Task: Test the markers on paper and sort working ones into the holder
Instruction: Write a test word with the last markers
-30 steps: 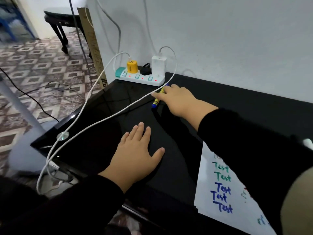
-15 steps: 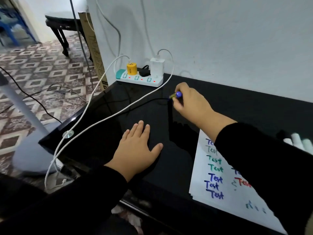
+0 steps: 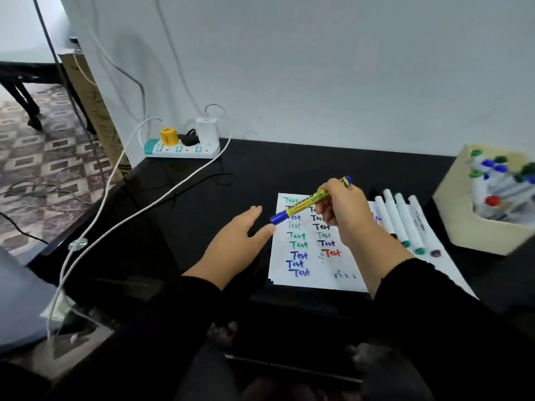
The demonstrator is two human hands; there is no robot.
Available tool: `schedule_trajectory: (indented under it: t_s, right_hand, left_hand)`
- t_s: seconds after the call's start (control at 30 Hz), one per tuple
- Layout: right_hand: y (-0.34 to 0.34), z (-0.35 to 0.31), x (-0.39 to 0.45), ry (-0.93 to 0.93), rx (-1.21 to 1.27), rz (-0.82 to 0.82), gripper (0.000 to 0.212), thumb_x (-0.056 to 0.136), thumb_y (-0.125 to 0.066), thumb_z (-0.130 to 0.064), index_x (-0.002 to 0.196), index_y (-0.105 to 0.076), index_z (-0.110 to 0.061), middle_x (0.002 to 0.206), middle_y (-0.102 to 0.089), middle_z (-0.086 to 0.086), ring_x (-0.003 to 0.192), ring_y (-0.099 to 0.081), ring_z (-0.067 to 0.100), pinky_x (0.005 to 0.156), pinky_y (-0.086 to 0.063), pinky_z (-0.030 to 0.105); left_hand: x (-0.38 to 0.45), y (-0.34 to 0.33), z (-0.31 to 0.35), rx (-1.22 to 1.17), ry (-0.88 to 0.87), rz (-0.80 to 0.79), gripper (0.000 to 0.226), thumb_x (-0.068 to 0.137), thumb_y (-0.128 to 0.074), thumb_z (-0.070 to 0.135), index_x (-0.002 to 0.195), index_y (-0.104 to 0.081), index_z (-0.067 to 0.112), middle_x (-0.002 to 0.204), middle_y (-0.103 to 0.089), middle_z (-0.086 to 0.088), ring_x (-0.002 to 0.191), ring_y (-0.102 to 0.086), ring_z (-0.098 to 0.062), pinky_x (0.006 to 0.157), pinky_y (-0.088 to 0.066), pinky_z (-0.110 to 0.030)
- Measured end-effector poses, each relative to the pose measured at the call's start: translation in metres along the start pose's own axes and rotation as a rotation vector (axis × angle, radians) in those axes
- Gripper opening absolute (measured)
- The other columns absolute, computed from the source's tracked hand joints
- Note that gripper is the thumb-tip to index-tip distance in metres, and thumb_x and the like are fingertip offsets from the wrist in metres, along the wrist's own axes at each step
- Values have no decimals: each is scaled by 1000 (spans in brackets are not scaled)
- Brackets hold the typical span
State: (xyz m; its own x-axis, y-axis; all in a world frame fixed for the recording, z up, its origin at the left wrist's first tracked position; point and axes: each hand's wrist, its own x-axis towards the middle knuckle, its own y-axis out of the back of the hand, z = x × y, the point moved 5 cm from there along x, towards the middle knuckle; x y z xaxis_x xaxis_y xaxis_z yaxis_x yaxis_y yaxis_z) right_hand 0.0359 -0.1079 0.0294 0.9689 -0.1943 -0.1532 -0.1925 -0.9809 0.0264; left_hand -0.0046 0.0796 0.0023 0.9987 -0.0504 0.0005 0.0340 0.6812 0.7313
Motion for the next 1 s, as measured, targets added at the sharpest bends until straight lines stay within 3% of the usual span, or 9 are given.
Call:
schedule_trajectory:
  t_s: [0.1, 0.2, 0.37, 0.47, 0.6, 0.7, 0.77, 0.9, 1.0]
  right_hand:
    - [13, 12, -13, -79, 92, 66, 24, 86, -44, -16, 63, -50, -11, 44, -47, 4, 38, -29, 11, 37, -23, 19]
    - [24, 20, -22, -105, 169, 102, 27, 87, -43, -17, 61, -47, -13, 46, -44, 3, 38, -27, 11, 37, -22, 20]
    - [21, 34, -30, -71, 176, 44, 29, 94, -49, -28, 70, -58, -15, 50, -47, -1, 42, -33, 10, 41, -27, 21]
    - [11, 38, -31, -48, 80, 23, 32, 90, -60, -39, 69, -53, -15, 51, -48, -3, 41, -35, 9, 40, -30, 20]
    - [10, 39, -27, -24, 63, 78, 36, 87, -65, -35, 64, -48, -13, 48, -45, -1, 36, -34, 9, 39, -32, 20]
    - [15, 39, -23, -13, 30, 114, 37, 90, -58, -25, 59, -43, -13, 46, -40, -1, 39, -31, 12, 42, -29, 23]
    - [17, 37, -21, -12, -13, 106, 37, 90, -54, -23, 58, -40, -14, 47, -36, -2, 41, -29, 12, 44, -27, 25]
    - [17, 35, -18, -13, -18, 64, 36, 91, -52, -20, 59, -38, -14, 41, -33, -6, 40, -26, 11, 42, -26, 24]
    - [15, 31, -19, 38, 10, 9, 38, 92, -50, -17, 58, -33, -15, 38, -30, -9, 39, -24, 10, 40, -26, 23]
  left_hand:
    - [-5, -20, 30, -61, -77, -9, 56, 91, -55, 40, 143, -35, 32, 146, -36, 14, 129, -37, -5, 97, -28, -16]
    - [-7, -28, 37, -25, -76, 76, 46, 92, -53, 39, 137, -44, 33, 125, -54, 11, 95, -45, -1, 74, -31, -11]
    - [-10, -34, 31, 16, -23, 83, 39, 91, -54, 41, 130, -51, 39, 108, -57, 13, 84, -46, -2, 60, -30, -10]
    - [-9, -33, 34, 33, -31, 89, 39, 90, -55, 42, 129, -52, 38, 101, -54, 16, 82, -50, -5, 60, -31, -10]
    - [-7, -35, 43, 128, -18, 57, 44, 91, -52, 45, 133, -48, 36, 111, -54, 11, 80, -46, -4, 66, -32, -19]
    - [-7, -36, 51, 157, -42, 20, 38, 91, -53, 44, 127, -55, 34, 94, -54, 12, 77, -46, -7, 62, -33, -21]
    - [-8, -36, 56, 132, -58, -24, 33, 91, -54, 41, 123, -59, 31, 80, -52, 13, 75, -49, -8, 60, -37, -20]
    - [-10, -33, 58, 33, -13, -81, 36, 90, -57, 37, 124, -59, 26, 97, -65, 4, 89, -60, -15, 78, -47, -28]
    - [-12, -32, 55, -146, 38, -135, 25, 89, -60, 36, 108, -68, 23, 92, -69, 1, 93, -63, -19, 82, -49, -31]
